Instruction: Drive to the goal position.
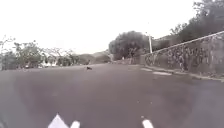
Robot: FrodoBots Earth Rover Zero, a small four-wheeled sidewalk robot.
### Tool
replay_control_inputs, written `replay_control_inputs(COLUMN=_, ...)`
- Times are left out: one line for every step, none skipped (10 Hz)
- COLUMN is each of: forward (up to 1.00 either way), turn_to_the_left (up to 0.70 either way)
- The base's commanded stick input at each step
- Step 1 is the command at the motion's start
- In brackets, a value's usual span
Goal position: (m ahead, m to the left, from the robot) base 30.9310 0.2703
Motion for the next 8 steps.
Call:
replay_control_inputs(forward=0.5, turn_to_the_left=-0.5)
replay_control_inputs(forward=0.5, turn_to_the_left=-0.43)
replay_control_inputs(forward=0.5, turn_to_the_left=-0.3)
replay_control_inputs(forward=0.5, turn_to_the_left=0.0)
replay_control_inputs(forward=0.5, turn_to_the_left=0.0)
replay_control_inputs(forward=0.5, turn_to_the_left=0.0)
replay_control_inputs(forward=0.5, turn_to_the_left=0.0)
replay_control_inputs(forward=0.5, turn_to_the_left=0.0)
